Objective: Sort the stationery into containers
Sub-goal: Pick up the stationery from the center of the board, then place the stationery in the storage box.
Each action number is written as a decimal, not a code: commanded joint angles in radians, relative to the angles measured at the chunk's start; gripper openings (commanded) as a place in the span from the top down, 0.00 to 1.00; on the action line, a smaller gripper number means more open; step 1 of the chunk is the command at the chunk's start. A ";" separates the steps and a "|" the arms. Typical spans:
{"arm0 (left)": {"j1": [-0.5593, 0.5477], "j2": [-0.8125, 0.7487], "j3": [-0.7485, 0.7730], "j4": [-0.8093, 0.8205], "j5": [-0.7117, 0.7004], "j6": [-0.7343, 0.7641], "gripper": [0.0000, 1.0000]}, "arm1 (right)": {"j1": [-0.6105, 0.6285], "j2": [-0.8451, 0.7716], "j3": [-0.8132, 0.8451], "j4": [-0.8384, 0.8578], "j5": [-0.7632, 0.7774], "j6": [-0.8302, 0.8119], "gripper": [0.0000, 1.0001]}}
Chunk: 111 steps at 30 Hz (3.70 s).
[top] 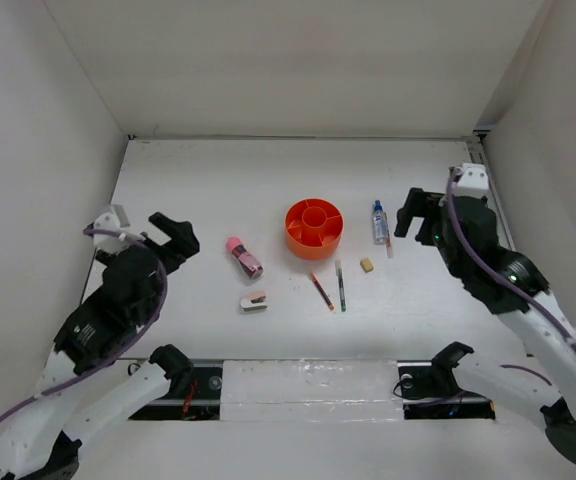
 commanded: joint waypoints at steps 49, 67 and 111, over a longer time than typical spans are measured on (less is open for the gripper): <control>0.000 0.104 -0.063 0.052 0.154 0.051 0.01 | -0.336 1.102 0.241 0.269 -0.428 -0.217 0.34; 0.000 0.036 -0.054 0.026 0.119 0.025 0.01 | -0.296 1.154 0.277 0.175 -0.417 -0.210 0.50; 0.000 0.047 -0.072 0.058 0.111 0.035 0.01 | -0.296 0.663 -0.128 1.407 -1.026 -0.187 1.00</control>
